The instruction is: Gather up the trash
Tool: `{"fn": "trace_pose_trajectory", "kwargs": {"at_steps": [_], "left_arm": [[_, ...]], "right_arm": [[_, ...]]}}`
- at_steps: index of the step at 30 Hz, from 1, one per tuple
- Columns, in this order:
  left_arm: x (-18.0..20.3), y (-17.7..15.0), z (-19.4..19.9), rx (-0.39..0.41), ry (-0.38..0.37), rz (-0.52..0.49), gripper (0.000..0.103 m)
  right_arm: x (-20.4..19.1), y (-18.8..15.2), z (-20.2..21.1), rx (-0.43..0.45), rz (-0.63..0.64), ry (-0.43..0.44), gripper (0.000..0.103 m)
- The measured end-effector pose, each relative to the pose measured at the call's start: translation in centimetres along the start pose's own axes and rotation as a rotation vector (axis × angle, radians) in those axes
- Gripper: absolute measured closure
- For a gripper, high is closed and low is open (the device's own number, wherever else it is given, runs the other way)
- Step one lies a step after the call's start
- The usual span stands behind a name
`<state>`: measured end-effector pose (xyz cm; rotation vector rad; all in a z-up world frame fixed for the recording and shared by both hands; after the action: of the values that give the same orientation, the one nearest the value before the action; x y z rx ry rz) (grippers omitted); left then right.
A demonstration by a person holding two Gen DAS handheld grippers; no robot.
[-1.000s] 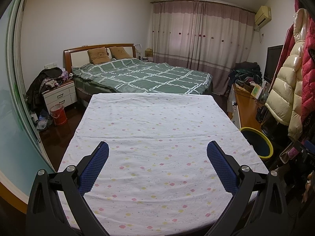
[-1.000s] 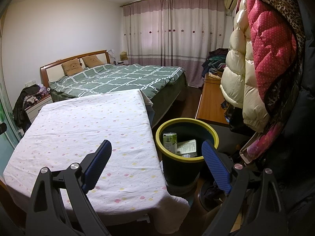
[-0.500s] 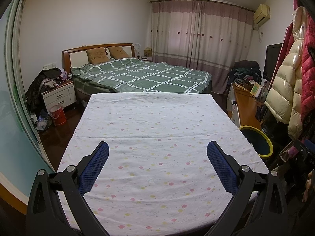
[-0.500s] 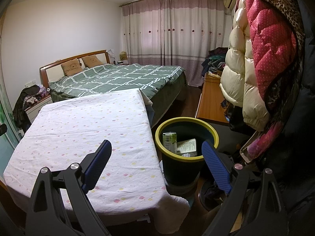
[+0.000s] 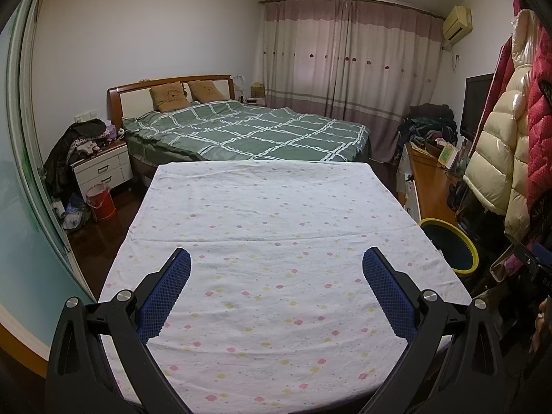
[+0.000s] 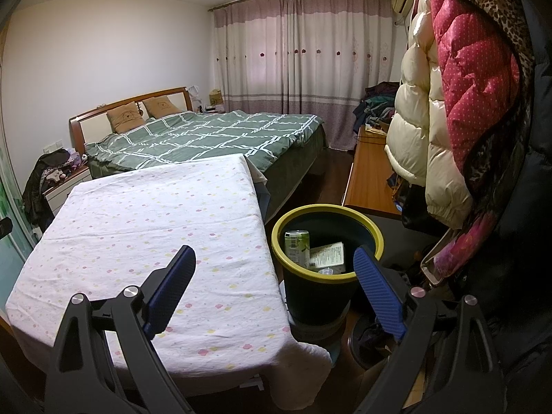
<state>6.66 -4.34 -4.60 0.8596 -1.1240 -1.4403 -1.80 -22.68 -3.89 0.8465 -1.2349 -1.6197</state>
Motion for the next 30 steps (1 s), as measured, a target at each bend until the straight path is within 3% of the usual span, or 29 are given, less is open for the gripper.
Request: {"fn": "trace_pose_trajectory", "kwargs": {"at_steps": [30], "left_arm": [[-0.15, -0.11, -0.94, -0.017, -0.044, 0.016, 0.005]], "right_arm": [[0.07, -0.15, -0.06, -0.005, -0.005, 0.002, 0.015]]}}
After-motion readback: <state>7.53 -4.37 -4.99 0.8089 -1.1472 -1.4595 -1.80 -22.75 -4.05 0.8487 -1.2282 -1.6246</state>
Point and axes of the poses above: each gripper's, at about its wrist camera, not at the fingertips, and z roughly against the way its jaws point, x to its right, y to its top, the point moved 5 cm from there along -z, roughly the way its jaws point, and after that the axes turned 14 degrees about x, right-handed, at the moved point
